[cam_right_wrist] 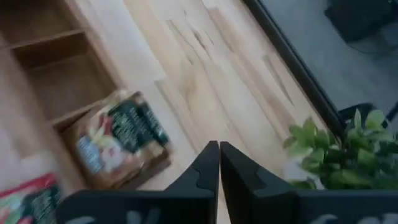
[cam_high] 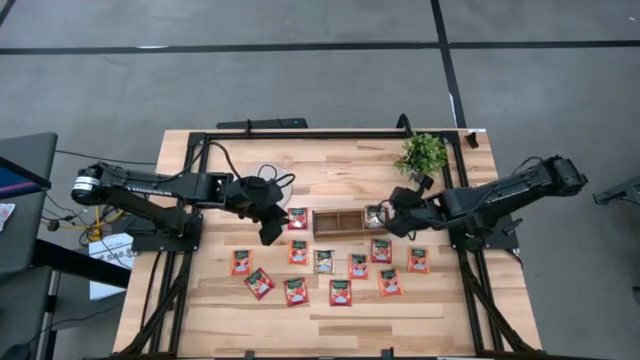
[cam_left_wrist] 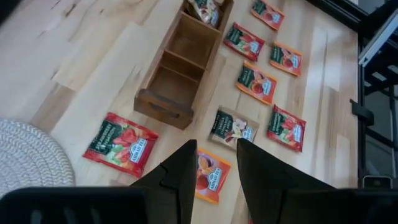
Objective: Pick & Place Tea
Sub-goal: Put the yellow tea bag into the right section of the wooden organizer
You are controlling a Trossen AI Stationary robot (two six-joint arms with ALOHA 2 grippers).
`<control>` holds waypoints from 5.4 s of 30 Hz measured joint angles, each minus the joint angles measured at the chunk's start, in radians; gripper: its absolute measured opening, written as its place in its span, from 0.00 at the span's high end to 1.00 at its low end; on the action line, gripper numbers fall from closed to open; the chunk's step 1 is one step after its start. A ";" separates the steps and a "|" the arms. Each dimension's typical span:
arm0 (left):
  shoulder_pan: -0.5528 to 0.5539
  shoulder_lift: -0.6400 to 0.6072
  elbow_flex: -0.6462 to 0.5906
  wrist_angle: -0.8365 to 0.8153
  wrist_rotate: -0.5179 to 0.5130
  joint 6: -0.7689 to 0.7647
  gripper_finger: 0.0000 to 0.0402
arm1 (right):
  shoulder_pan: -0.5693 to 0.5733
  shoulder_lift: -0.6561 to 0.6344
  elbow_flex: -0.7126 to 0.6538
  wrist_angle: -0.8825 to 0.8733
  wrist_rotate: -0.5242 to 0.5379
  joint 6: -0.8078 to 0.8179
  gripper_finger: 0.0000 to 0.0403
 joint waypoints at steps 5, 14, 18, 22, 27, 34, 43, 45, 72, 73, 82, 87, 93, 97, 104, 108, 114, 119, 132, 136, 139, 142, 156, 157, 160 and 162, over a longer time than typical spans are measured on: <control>0.000 0.002 0.000 0.011 0.000 -0.003 0.74 | 0.092 -0.121 0.000 -0.048 0.002 0.099 0.96; -0.033 0.123 0.004 0.129 0.032 0.035 0.74 | 0.313 -0.399 -0.131 -0.051 0.142 0.453 1.00; -0.052 0.218 0.038 0.144 0.053 0.075 0.74 | 0.443 -0.511 -0.204 -0.005 0.260 0.562 0.99; -0.052 0.302 0.080 0.143 0.077 0.099 0.74 | 0.557 -0.574 -0.261 0.035 0.388 0.607 0.99; -0.052 0.372 0.128 0.144 0.134 0.156 0.74 | 0.667 -0.604 -0.310 0.042 0.489 0.683 1.00; -0.061 0.494 0.221 0.147 0.133 0.284 0.74 | 0.741 -0.605 -0.331 0.037 0.529 0.745 1.00; -0.091 0.619 0.351 0.076 0.127 0.331 0.74 | 0.686 -0.607 -0.331 0.156 0.463 0.697 1.00; -0.103 0.624 0.361 0.058 0.119 0.342 0.74 | 0.639 -0.599 -0.331 0.220 0.362 0.595 1.00; -0.178 0.824 0.565 -0.193 -0.069 0.260 0.74 | 0.392 -0.855 -0.487 0.652 0.082 0.022 1.00; -0.173 0.826 0.566 -0.199 -0.070 0.260 0.74 | 0.394 -0.879 -0.513 0.667 0.080 0.022 1.00; -0.146 0.836 0.566 -0.218 -0.070 0.261 0.74 | 0.395 -1.031 -0.620 0.743 0.079 0.020 1.00; -0.148 0.836 0.566 -0.206 -0.065 0.275 0.74 | 0.395 -1.050 -0.620 0.771 0.079 -0.031 1.00; -0.147 0.853 0.566 -0.181 -0.065 0.284 0.74 | 0.395 -1.050 -0.620 0.768 0.079 -0.031 1.00; -0.145 0.893 0.566 -0.169 -0.055 0.284 0.74 | 0.395 -1.050 -0.620 0.770 0.078 -0.031 1.00; -0.141 0.911 0.566 -0.181 -0.012 0.261 0.74 | 0.395 -1.050 -0.620 0.775 0.076 -0.030 1.00; -0.141 0.922 0.568 -0.173 -0.004 0.260 0.77 | 0.395 -1.050 -0.620 0.776 0.075 -0.030 1.00; -0.142 0.940 0.570 -0.160 0.007 0.251 0.87 | 0.395 -1.050 -0.620 0.776 0.075 -0.030 1.00; -0.143 0.940 0.570 -0.154 0.007 0.233 0.95 | 0.395 -1.050 -0.620 0.775 0.075 -0.030 1.00; -0.165 0.941 0.624 -0.226 0.026 0.229 1.00 | 0.395 -1.050 -0.620 0.775 0.075 -0.030 1.00; -0.171 0.939 0.707 -0.265 -0.005 0.253 1.00 | 0.395 -1.050 -0.620 0.775 0.075 -0.030 1.00; -0.168 0.938 0.728 -0.282 -0.018 0.253 1.00 | 0.395 -1.050 -0.620 0.775 0.060 -0.030 1.00; -0.167 0.938 0.733 -0.280 -0.022 0.253 1.00 | 0.395 -1.050 -0.620 0.775 0.033 -0.029 1.00; -0.169 0.945 0.733 -0.326 -0.001 0.226 0.74 | 0.395 -1.050 -0.620 0.774 0.023 -0.030 1.00; -0.169 0.947 0.733 -0.326 -0.001 0.225 0.71 | 0.395 -1.050 -0.620 0.774 0.022 -0.030 1.00; -0.169 0.950 0.727 -0.333 -0.001 0.222 0.66 | 0.395 -1.050 -0.620 0.774 0.022 -0.030 1.00; -0.166 0.950 0.709 -0.319 -0.001 0.218 0.65 | 0.395 -1.050 -0.620 0.774 0.022 -0.030 1.00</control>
